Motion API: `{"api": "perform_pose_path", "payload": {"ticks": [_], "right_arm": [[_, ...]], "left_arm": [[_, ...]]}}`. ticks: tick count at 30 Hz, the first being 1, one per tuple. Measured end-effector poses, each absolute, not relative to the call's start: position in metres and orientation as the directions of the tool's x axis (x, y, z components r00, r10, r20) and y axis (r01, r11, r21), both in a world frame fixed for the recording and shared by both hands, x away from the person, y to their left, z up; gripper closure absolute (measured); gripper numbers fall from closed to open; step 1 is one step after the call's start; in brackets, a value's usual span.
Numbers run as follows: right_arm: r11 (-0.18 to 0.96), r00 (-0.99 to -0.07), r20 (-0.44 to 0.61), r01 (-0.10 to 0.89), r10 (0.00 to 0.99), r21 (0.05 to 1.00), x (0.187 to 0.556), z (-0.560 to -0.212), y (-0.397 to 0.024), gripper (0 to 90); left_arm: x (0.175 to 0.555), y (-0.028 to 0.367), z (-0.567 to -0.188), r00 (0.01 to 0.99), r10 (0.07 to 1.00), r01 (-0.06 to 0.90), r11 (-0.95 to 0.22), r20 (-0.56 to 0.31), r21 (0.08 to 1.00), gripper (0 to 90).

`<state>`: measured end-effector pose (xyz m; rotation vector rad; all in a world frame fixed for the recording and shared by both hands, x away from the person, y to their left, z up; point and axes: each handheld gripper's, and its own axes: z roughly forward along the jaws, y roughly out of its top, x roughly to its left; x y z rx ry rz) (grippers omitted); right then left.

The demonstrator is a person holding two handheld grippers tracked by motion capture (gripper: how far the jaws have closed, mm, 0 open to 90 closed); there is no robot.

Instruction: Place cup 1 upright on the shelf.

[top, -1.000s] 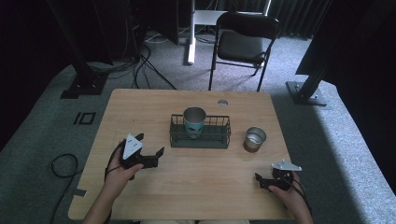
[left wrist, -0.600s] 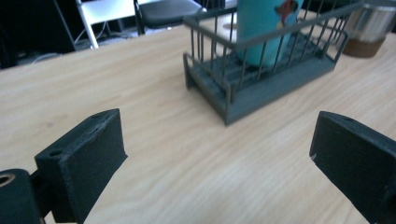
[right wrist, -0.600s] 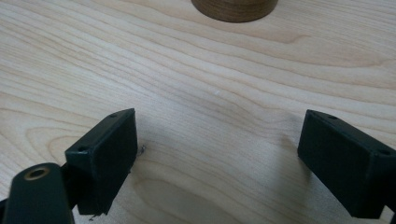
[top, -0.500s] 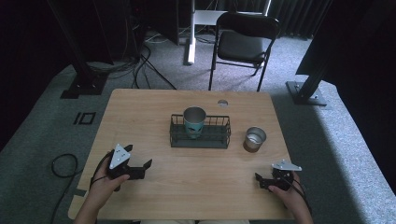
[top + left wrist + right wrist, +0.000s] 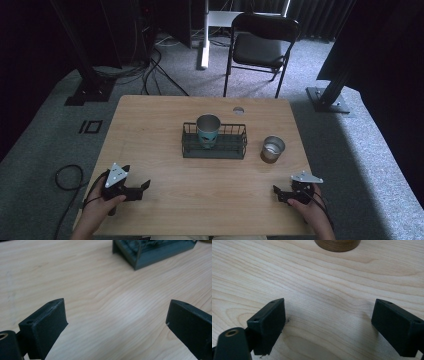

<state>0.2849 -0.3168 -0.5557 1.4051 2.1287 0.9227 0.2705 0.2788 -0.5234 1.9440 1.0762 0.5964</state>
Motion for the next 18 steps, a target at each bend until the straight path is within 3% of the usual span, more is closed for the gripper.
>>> {"api": "perform_pose_path", "payload": {"ticks": [8, 18], "right_arm": [[0.267, -0.397, 0.01, 0.635, 0.918, 0.725, 0.285, -0.556, -0.317, 11.6], [0.266, -0.397, 0.011, 0.635, 0.918, 0.725, 0.285, -0.555, -0.317, 11.5]], "left_arm": [[0.262, 0.296, -0.533, 0.479, 0.877, 0.552, -0.339, 0.043, 0.762, 3.9], [0.261, 0.311, -0.542, 0.375, 0.927, 0.656, -0.265, 0.0, 0.706, 3.9]]}}
